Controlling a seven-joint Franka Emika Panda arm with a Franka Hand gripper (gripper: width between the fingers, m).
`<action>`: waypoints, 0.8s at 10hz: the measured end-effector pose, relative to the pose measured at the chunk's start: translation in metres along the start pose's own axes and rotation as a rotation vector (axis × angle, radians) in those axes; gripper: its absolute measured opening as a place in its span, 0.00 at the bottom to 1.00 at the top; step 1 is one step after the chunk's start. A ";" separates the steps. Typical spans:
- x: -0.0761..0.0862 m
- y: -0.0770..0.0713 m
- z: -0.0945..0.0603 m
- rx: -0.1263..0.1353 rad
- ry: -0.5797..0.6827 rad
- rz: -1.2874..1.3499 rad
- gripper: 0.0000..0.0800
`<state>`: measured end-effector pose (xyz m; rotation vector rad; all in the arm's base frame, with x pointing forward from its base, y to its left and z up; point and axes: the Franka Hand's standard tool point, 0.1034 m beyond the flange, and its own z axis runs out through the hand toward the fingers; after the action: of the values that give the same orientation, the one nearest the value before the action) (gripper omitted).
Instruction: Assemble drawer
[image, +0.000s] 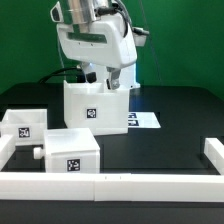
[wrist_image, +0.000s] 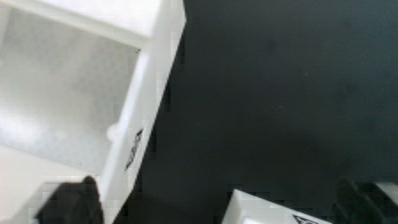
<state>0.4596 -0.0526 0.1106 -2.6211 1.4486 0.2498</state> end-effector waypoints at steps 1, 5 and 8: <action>0.000 0.000 0.000 0.000 0.000 0.000 0.81; -0.017 0.016 0.013 -0.036 0.000 0.217 0.81; -0.017 0.015 0.015 -0.025 0.011 0.213 0.81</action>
Offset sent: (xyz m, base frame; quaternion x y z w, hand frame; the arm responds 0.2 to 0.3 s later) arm -0.0513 -0.0082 -0.0075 -0.1065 0.0255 0.2317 0.9666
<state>0.4370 -0.0434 0.0992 -2.4899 1.7412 0.2776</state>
